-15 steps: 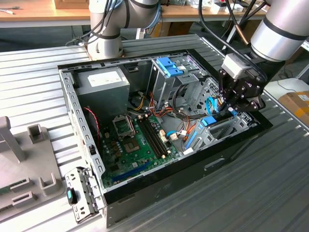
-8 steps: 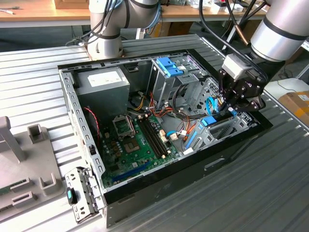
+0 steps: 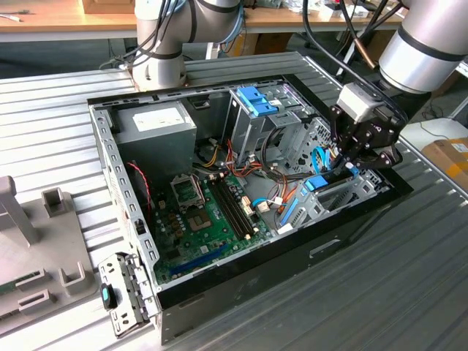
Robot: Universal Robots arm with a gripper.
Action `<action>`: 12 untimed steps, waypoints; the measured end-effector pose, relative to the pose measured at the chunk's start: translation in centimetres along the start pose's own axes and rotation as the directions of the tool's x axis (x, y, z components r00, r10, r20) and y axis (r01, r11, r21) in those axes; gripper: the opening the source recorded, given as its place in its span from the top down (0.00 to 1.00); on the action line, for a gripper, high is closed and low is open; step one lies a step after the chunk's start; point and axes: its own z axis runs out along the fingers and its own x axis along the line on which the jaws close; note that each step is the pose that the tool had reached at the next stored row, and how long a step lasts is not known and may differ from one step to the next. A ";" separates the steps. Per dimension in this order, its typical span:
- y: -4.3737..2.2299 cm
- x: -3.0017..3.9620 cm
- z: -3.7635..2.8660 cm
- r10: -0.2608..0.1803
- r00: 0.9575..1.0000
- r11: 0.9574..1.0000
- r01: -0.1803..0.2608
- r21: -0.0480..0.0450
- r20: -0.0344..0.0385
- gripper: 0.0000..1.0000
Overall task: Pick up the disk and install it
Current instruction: 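Insert the first disk wire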
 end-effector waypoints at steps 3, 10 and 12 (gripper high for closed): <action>0.00 0.00 0.16 0.000 1.000 1.000 0.000 0.000 -0.001 0.84; 0.05 0.00 -0.12 0.000 1.000 1.000 0.000 0.000 0.001 0.84; 0.05 -0.05 -0.18 0.001 1.000 1.000 -0.001 0.000 0.000 0.84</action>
